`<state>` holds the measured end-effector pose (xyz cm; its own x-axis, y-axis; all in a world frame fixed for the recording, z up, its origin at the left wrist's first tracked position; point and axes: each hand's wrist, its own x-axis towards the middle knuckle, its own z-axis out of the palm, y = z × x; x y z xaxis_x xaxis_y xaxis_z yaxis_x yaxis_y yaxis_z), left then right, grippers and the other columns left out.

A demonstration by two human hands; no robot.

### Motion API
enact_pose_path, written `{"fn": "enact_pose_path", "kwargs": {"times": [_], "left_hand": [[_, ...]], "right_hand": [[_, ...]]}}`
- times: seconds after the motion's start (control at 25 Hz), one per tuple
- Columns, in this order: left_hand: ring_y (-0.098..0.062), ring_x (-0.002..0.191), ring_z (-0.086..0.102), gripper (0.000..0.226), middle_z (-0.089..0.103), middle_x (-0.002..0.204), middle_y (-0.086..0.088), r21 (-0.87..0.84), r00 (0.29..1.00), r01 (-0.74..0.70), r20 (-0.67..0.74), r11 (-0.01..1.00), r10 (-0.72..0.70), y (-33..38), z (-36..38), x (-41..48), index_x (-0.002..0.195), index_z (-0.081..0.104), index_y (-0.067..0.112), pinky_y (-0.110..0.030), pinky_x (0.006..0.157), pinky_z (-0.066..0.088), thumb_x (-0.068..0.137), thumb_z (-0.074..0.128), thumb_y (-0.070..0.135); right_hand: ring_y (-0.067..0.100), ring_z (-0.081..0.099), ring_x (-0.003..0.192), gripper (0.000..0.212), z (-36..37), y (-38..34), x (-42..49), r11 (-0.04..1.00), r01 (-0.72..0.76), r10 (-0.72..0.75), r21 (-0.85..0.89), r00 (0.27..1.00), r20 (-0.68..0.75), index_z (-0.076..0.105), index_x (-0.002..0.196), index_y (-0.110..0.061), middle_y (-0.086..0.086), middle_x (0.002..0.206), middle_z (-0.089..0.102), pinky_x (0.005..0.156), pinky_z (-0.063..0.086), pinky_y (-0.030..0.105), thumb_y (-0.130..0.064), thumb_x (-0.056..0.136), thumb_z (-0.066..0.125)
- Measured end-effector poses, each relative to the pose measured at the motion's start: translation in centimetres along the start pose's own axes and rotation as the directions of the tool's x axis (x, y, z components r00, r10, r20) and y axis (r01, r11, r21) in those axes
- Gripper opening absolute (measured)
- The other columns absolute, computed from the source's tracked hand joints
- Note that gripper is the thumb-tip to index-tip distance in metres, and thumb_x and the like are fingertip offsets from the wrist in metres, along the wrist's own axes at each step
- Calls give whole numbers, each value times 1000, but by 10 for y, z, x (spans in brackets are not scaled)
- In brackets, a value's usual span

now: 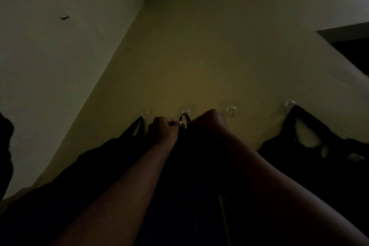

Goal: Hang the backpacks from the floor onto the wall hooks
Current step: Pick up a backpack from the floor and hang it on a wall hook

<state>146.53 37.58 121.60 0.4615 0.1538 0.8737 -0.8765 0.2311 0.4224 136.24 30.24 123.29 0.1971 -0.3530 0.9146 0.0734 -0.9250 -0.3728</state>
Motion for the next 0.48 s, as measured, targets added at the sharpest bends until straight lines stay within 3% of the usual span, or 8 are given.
{"fn": "enact_pose_path", "kwargs": {"times": [0.2,0.36,0.48], "left_hand": [[-26,95,67,16,75,100,-9,43,999,-18,36,999,17,-1,5,23,86,76,15,-41,90,53,80,67,27],[-29,102,64,36,69,111,-14,168,975,129,158,977,-155,6,6,44,100,70,7,-38,96,49,76,71,33],[-31,103,63,53,64,117,-16,160,945,202,228,966,-235,6,2,47,112,60,-1,-31,79,48,73,74,31]], "right_hand": [[25,67,90,29,5,-9,20,999,-31,31,-27,999,-21,75,92,-11,12,98,73,78,52,27,-30,70,75],[31,64,102,40,5,-14,23,992,-118,115,-49,992,-59,67,97,-2,17,107,67,75,45,27,-31,71,74],[30,62,107,36,3,-18,19,982,-172,166,-75,983,-74,64,102,0,17,113,65,75,45,28,-25,77,71]]}}
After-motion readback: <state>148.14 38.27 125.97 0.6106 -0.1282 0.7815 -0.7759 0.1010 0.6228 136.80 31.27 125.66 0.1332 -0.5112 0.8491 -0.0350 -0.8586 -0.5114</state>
